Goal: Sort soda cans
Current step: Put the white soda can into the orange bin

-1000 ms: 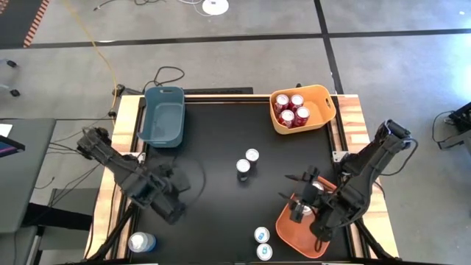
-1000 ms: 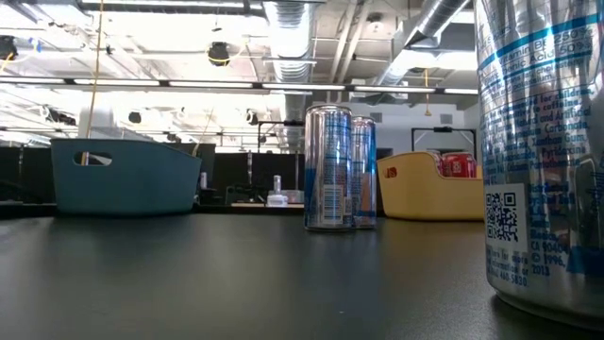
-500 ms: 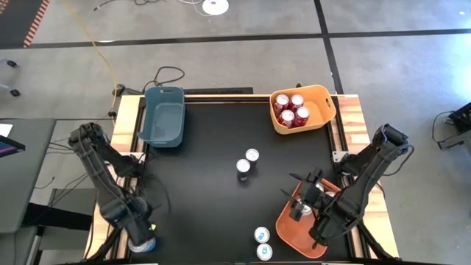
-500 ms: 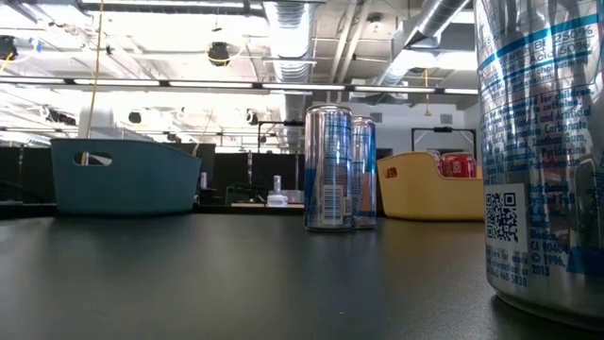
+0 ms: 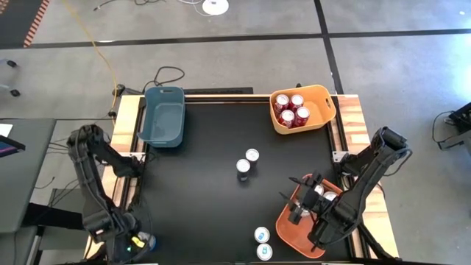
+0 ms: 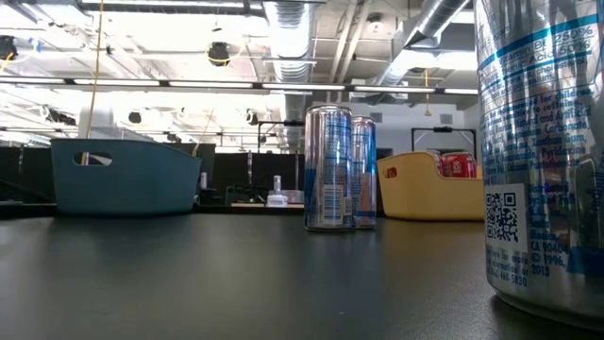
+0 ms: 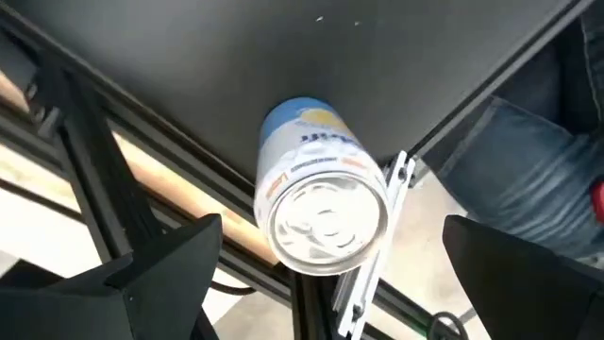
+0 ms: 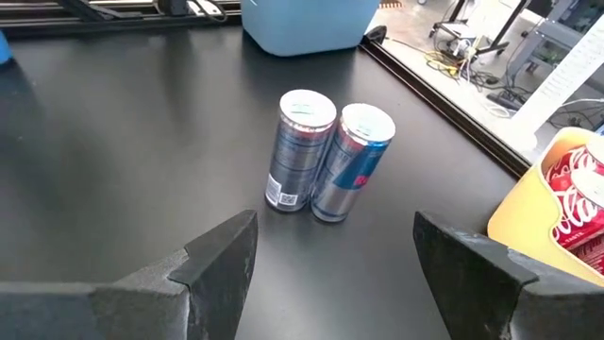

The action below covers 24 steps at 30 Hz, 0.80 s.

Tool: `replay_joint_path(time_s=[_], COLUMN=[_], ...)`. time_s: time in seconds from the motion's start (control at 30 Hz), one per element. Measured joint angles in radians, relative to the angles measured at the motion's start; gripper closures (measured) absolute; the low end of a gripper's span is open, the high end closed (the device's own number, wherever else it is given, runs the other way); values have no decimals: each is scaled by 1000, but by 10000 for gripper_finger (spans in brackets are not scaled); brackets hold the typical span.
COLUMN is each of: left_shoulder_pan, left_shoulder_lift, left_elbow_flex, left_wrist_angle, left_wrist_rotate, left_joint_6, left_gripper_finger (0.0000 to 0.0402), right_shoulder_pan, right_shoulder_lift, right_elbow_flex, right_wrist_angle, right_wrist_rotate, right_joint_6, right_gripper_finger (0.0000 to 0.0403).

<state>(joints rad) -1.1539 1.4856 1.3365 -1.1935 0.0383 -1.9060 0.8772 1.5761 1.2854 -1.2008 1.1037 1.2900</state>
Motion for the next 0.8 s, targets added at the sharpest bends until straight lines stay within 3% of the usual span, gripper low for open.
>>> replay_joint_path(time_s=[0.23,0.57,0.67,0.8], left_shoulder_pan=[-40,-43,-29,6], left_shoulder_lift=[79,164,172,172], left_elbow_flex=[0,1,1,1], left_wrist_angle=[20,35,-3,-8], left_wrist_rotate=[0,-22,-34,-34], left_joint_6=[-44,37,47,129], left_gripper_finger=[4,6,30,91], right_shoulder_pan=[-1,0,5,13], right_shoulder_lift=[0,0,0,0], right_elbow_flex=[0,0,0,0], right_wrist_angle=[-1,-11,-11,-11], right_wrist_rotate=[3,4,1,0], right_joint_6=[-5,-7,-7,-1], right_gripper_finger=[101,101,101,101])
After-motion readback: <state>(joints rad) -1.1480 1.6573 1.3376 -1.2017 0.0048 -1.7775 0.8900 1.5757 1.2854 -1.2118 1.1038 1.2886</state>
